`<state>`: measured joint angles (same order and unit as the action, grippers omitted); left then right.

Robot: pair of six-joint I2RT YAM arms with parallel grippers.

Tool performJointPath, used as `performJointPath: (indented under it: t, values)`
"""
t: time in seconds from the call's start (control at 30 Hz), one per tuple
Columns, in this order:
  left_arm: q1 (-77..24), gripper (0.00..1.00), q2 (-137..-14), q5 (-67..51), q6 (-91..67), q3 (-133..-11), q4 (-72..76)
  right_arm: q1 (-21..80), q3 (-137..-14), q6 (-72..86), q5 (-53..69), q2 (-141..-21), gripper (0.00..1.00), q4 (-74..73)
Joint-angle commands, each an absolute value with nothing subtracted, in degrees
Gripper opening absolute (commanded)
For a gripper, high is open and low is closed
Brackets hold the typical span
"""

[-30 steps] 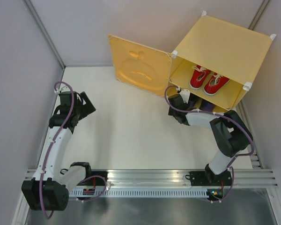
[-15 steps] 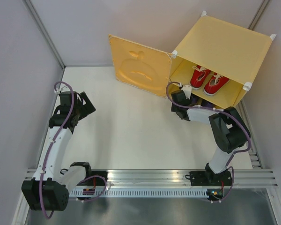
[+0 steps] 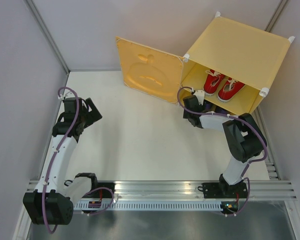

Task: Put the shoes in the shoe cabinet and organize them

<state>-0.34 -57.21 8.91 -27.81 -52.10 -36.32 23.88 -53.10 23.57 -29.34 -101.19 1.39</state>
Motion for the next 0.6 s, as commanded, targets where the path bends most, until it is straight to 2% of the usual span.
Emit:
performJointPath:
  t: [0.0, 0.27, 0.57]
  values:
    - [-0.09, 0.98, -56.60, 9.49, -26.28, -51.59, -34.63, 22.76, -55.99, 22.50, -30.42, -99.41, 0.64, 3.87]
    - [-0.09, 0.99, -56.08, 8.70, -26.02, -51.50, -34.28, 23.46, -55.55, 23.82, -22.08, -92.74, 0.72, -2.80]
    - [-0.09, 0.99, -55.37, 3.61, -24.44, -50.71, -31.91, 24.70, -58.35, 23.65, -15.21, -76.13, 0.84, -18.00]
